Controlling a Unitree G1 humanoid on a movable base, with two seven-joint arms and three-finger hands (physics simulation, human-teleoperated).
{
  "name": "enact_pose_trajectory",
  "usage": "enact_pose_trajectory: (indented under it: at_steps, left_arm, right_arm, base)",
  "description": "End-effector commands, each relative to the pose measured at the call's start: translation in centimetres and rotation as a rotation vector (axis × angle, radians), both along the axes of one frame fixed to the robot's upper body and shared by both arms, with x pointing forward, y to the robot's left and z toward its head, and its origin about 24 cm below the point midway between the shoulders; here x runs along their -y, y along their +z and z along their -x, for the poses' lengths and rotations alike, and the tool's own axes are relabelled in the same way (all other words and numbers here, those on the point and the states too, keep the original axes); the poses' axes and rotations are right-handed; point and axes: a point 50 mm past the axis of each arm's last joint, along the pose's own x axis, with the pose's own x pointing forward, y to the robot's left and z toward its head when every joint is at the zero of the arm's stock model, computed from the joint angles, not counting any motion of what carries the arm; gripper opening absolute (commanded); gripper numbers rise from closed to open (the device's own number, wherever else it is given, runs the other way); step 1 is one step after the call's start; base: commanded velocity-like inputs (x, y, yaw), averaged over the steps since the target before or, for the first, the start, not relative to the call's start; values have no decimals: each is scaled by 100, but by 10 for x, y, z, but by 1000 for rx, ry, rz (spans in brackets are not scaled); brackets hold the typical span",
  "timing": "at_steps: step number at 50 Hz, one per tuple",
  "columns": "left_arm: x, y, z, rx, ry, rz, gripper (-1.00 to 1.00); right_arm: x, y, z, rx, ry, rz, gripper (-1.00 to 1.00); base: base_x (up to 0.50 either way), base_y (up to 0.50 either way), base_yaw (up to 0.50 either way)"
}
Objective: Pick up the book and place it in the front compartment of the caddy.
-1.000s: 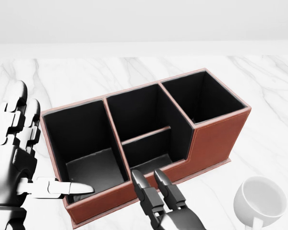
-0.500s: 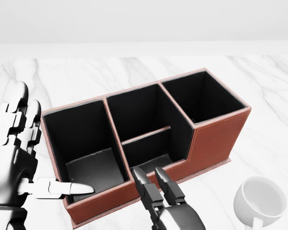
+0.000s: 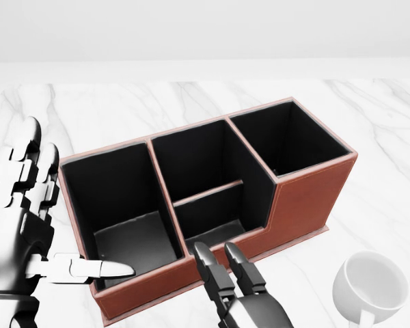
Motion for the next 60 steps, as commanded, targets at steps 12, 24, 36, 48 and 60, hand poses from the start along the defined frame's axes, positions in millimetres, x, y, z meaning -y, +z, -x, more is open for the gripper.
enact_pose_trajectory:
  at_steps: [12,24,36,48,60]
  left_arm:
    - [0,-1,0,-4,-1,1,100]
    - [0,-1,0,-5,-2,0,100]
    - [0,0,0,0,0,0,100]
    - [0,-1,-1,-4,0,1,100]
    - [0,-1,-1,-4,1,1,100]
  right_arm:
    - [1,-12,-2,-21,-18,28,100]
    - [2,-16,-2,-29,-25,35,100]
    - [2,-20,0,-38,-25,43,100]
    - [2,-20,0,-46,-24,40,-100]
    - [2,-9,-3,-27,-12,22,-100]
  base:
    - [0,0,0]
    - [0,0,0]
    - [0,0,0]
    - [0,0,0]
    - [0,0,0]
